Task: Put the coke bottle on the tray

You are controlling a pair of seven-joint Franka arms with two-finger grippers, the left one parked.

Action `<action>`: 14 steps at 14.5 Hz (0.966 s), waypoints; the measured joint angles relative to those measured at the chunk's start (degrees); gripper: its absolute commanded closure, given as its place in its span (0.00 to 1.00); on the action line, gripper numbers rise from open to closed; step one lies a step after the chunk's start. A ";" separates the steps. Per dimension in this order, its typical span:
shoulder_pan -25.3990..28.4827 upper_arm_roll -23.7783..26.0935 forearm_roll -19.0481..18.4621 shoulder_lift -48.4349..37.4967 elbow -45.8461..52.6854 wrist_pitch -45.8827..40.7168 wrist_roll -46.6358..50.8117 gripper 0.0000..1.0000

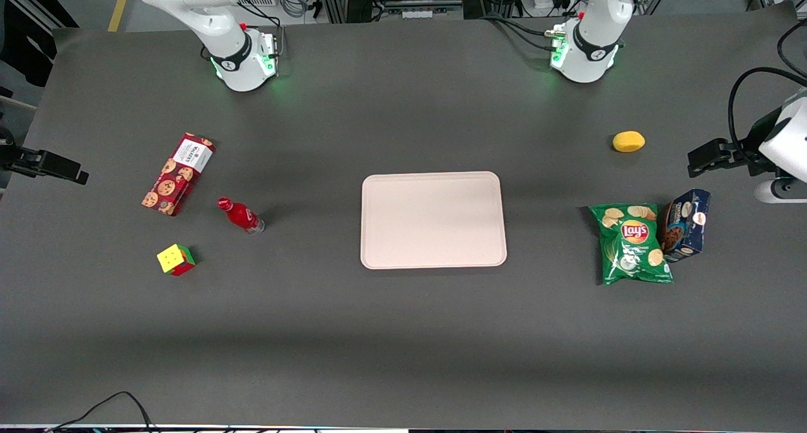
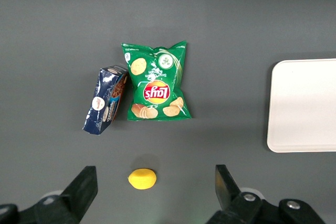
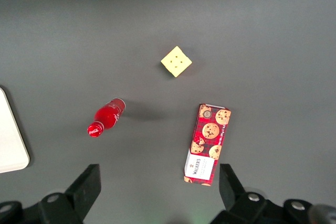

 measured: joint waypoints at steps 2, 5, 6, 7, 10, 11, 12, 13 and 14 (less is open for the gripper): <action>0.24 0.01 0.00 0.02 -0.02 -0.05 0.00 0.00; 1.63 0.16 0.02 0.07 -0.07 -0.72 0.00 0.00; 2.74 0.22 0.02 0.08 -0.08 -1.23 0.03 0.00; 3.99 0.30 0.03 0.08 -0.08 -1.69 0.04 0.00; 9.21 -0.07 0.04 0.08 -0.08 -2.03 0.15 0.00; 11.43 -0.84 0.04 0.07 -0.05 -2.15 0.18 0.00; 13.65 -1.75 0.04 0.03 -0.02 -2.51 0.19 0.00; 15.44 -2.35 0.04 -0.01 -0.01 -2.71 0.19 0.00; 16.56 -2.49 0.04 -0.01 -0.04 -2.85 0.20 0.00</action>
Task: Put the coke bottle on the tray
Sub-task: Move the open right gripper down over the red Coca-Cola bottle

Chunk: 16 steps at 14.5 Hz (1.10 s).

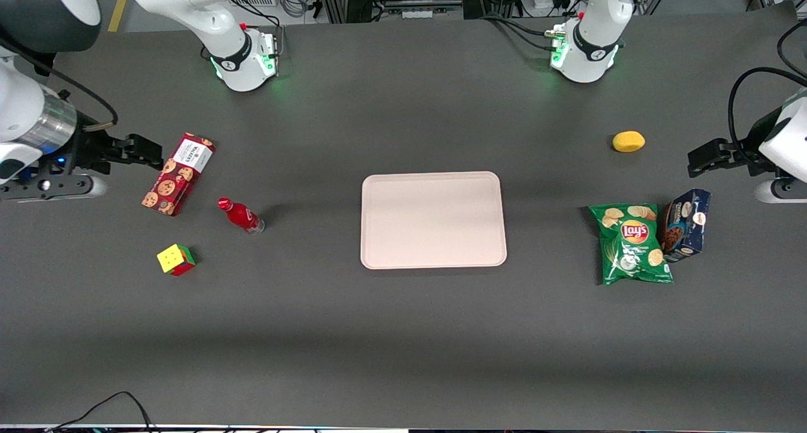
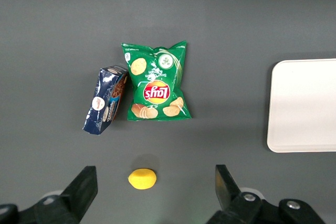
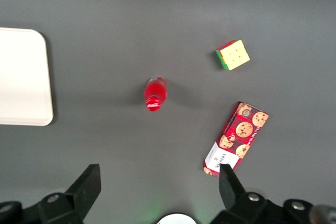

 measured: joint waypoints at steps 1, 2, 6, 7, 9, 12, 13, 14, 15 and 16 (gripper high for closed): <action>0.60 0.00 0.00 0.01 -0.22 -0.08 0.00 0.00; 0.88 0.00 0.00 0.02 -0.87 -0.07 0.00 0.00; 0.92 0.06 0.76 -0.25 -9.64 8.76 -0.01 0.00; 0.93 0.19 0.87 -0.52 -12.84 12.58 -0.01 0.00; 0.97 0.34 0.91 -1.22 -18.79 19.02 -0.01 0.00; 0.98 0.53 0.94 -2.29 -27.62 30.47 -0.01 0.00; 0.98 0.57 0.94 -2.48 -30.66 34.54 -0.01 0.00; 0.98 0.60 0.94 -2.54 -33.62 38.58 -0.01 0.00; 0.98 0.62 0.94 -2.54 -36.44 42.52 -0.02 0.00; 0.97 0.63 0.94 -2.54 -38.92 45.75 -0.02 0.00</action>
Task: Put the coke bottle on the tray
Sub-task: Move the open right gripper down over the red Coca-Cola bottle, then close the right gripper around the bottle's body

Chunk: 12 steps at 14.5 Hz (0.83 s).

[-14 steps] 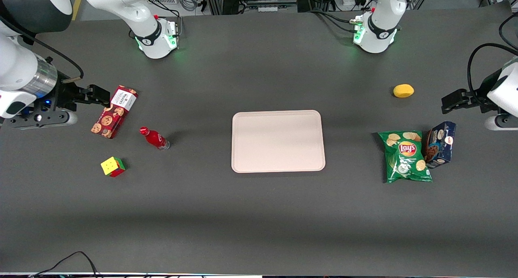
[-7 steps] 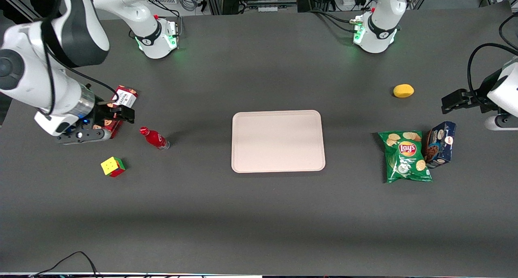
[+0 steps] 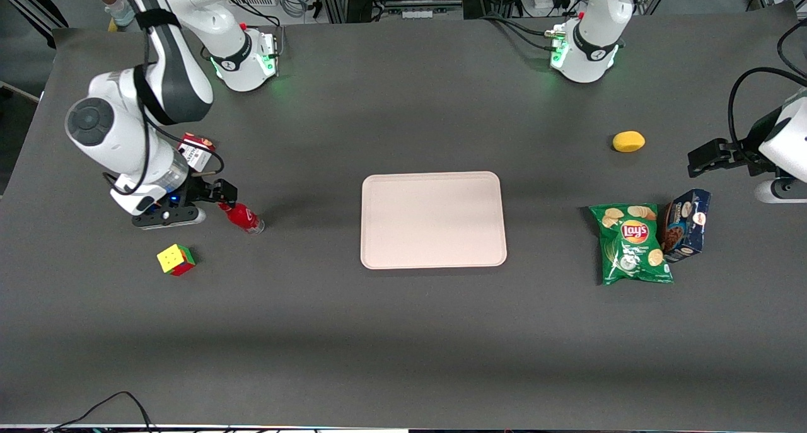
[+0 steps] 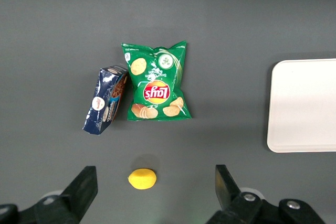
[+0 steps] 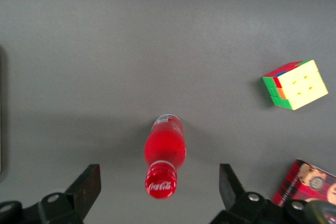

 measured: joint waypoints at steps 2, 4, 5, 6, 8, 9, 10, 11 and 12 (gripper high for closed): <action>0.00 0.00 0.00 0.00 -3.03 3.07 0.00 0.00; 0.00 0.00 0.00 -0.01 -4.21 4.42 0.00 0.00; 0.00 0.00 0.00 -0.01 -4.79 5.36 0.00 0.00; 0.00 0.00 0.00 -0.01 -5.36 6.22 -0.09 0.00; 0.00 0.00 0.00 0.23 -6.32 7.95 -0.31 0.00; 0.00 0.00 0.00 0.48 -6.59 8.84 -0.38 0.00; 0.00 0.00 0.00 0.70 -6.79 9.44 -0.42 0.00; 0.00 0.00 0.00 0.87 -6.87 9.61 -0.45 0.00; 0.00 0.00 0.00 1.03 -6.90 9.62 -0.53 0.00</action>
